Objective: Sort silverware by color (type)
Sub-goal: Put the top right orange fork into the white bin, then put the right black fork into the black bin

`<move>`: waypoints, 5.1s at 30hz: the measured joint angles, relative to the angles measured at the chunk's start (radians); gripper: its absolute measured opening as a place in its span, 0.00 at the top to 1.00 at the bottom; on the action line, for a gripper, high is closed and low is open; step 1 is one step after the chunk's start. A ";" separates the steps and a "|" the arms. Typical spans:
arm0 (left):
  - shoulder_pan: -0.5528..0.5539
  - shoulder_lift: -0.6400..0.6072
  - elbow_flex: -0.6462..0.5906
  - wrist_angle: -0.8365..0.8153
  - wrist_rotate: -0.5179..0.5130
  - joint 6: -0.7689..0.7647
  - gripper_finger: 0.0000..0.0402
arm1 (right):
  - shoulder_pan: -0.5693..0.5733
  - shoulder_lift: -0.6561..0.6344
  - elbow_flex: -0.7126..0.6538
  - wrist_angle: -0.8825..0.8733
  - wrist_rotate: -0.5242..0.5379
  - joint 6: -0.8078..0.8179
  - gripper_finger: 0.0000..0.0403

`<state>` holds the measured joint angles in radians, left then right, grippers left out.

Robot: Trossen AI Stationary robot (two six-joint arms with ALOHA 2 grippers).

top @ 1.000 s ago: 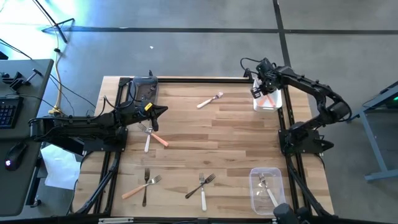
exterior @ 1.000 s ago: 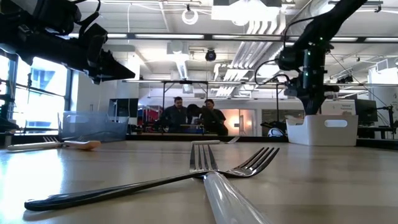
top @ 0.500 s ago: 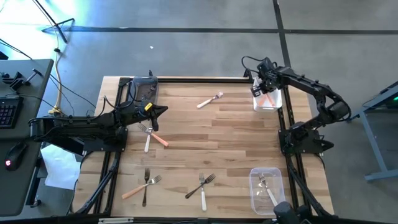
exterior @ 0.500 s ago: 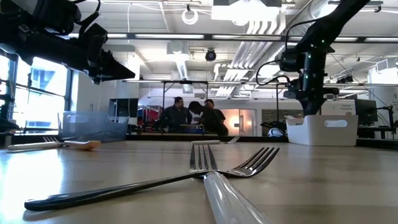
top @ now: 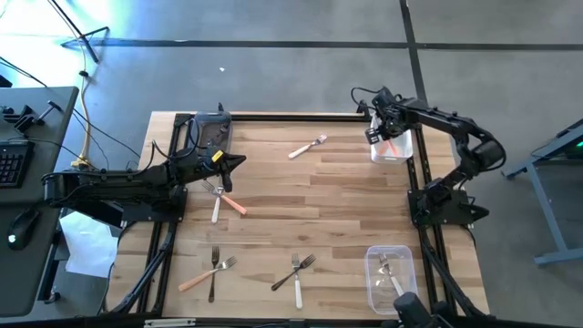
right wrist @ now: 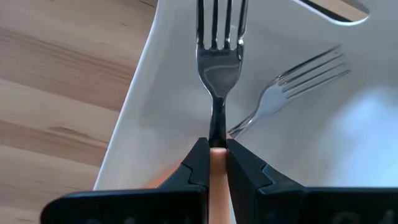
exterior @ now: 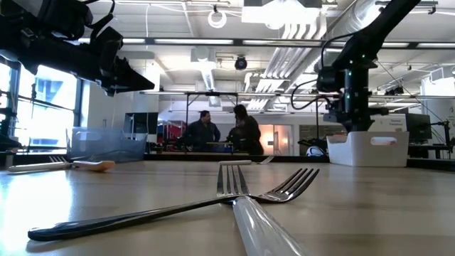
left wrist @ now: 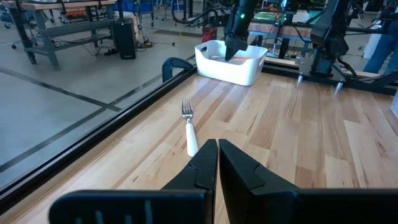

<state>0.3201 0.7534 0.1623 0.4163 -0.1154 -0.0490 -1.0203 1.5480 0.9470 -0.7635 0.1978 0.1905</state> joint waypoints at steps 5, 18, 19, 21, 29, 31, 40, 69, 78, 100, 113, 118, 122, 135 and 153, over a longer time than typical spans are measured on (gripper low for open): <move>0.000 0.000 0.000 0.000 0.000 0.000 0.98 | 0.000 0.023 0.001 -0.001 0.000 0.003 0.96; 0.000 0.000 0.000 0.000 0.000 0.000 0.98 | 0.000 0.065 -0.002 0.009 -0.008 0.019 0.85; 0.000 0.000 0.000 0.000 0.000 0.000 0.98 | 0.000 0.067 -0.003 0.006 -0.007 0.019 0.81; 0.000 0.000 0.000 0.000 0.000 0.000 0.98 | 0.000 0.063 -0.003 0.009 -0.006 0.019 0.74; 0.000 0.000 0.000 0.000 0.000 0.000 0.98 | 0.003 0.063 0.077 -0.091 0.041 0.011 0.61; 0.000 0.000 0.000 0.000 0.000 0.000 0.98 | 0.011 0.063 0.127 -0.172 0.056 0.011 0.65; 0.000 0.000 0.000 0.000 0.000 0.008 0.98 | 0.071 0.047 0.248 -0.479 0.030 -0.022 0.98; -0.328 0.076 0.282 -0.622 -0.160 -0.098 1.00 | 0.887 -0.565 -0.340 0.796 0.145 -0.060 1.00; -0.530 0.217 0.467 -0.925 -0.233 -0.304 1.00 | 0.949 -0.560 -0.341 0.823 0.192 -0.079 1.00; -0.746 0.801 0.732 -0.762 -0.096 -0.429 1.00 | 1.220 -0.486 -0.341 0.798 0.370 -0.033 1.00; -1.013 0.804 0.885 -1.303 -0.009 -0.948 1.00 | 1.220 -0.390 -0.341 0.814 0.366 -0.033 1.00; -1.100 0.804 0.904 -1.353 0.104 -1.112 0.95 | 1.220 -0.389 -0.341 0.813 0.362 -0.034 1.00; -1.152 0.805 0.903 -1.357 0.129 -1.184 0.86 | 1.220 -0.389 -0.341 0.813 0.362 -0.034 1.00; -1.151 0.809 0.836 -1.280 0.014 -1.085 0.64 | 1.220 -0.389 -0.341 0.813 0.363 -0.034 1.00; -0.814 0.849 0.876 -0.867 0.010 -0.655 0.68 | 1.381 -0.390 -0.341 0.795 0.474 -0.016 1.00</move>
<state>-0.4934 1.6020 1.0382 -0.4503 -0.1053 -0.7044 0.3605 1.1584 0.6064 0.0319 0.6713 0.1748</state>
